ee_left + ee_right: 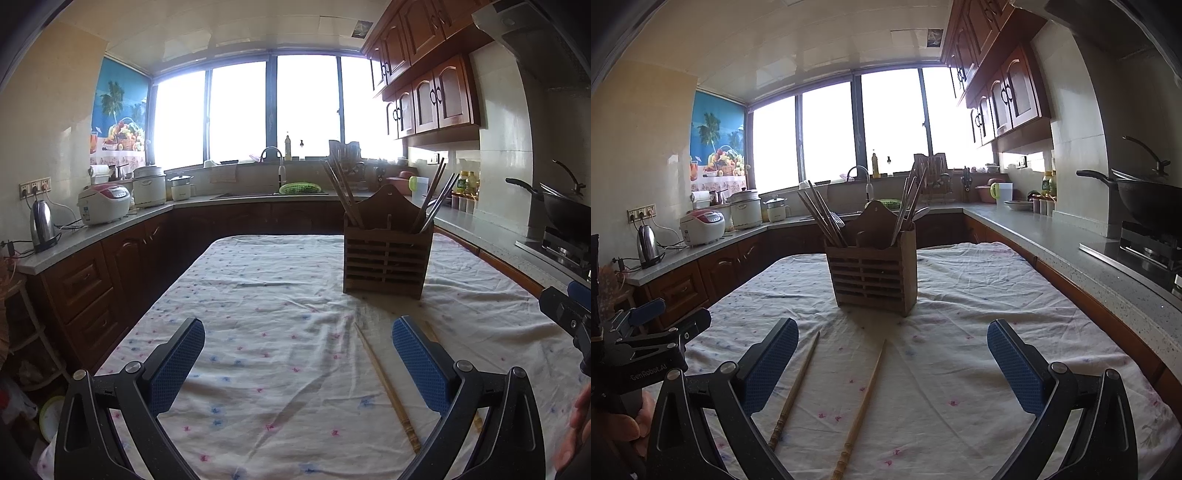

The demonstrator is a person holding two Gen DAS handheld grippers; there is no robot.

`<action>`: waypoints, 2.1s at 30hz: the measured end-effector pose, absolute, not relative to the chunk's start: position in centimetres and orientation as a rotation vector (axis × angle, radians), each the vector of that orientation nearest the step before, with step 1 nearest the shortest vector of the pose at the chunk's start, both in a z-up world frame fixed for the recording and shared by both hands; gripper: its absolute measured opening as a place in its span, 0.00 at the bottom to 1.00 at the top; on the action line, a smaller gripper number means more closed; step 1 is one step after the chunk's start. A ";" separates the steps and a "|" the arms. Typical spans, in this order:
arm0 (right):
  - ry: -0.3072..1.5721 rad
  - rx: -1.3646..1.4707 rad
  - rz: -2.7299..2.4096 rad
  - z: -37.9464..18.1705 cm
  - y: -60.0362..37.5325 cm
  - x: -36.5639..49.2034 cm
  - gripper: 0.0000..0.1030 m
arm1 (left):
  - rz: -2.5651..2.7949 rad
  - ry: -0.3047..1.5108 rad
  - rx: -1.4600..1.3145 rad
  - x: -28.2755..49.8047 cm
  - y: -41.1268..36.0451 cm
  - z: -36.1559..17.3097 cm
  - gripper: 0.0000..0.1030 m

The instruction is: Organize utensils

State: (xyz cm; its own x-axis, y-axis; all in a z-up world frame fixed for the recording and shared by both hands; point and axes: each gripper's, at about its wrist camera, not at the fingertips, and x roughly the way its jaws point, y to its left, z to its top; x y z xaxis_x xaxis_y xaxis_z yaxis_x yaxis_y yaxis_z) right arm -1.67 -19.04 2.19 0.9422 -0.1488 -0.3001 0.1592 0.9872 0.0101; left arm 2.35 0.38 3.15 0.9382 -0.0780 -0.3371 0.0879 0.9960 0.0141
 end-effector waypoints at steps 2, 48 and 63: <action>0.301 0.038 -0.154 2.3 -19.0 -1.7 1.00 | -0.083 0.342 0.026 2.4 0.4 3.2 0.99; 0.285 0.058 -0.127 2.9 -18.5 -1.9 1.00 | -0.087 0.347 0.018 2.2 0.5 3.4 0.99; 0.285 0.062 -0.122 2.9 -18.5 -1.7 1.00 | -0.089 0.351 0.018 2.4 0.3 3.5 0.99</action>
State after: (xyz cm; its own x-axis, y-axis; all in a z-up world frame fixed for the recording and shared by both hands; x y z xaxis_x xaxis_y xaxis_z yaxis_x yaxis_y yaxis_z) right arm -1.72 -18.47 2.89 0.9522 -0.1112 -0.2843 0.1287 0.9907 0.0434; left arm 2.41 0.28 3.55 0.9351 -0.0842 -0.3442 0.0903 0.9959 0.0018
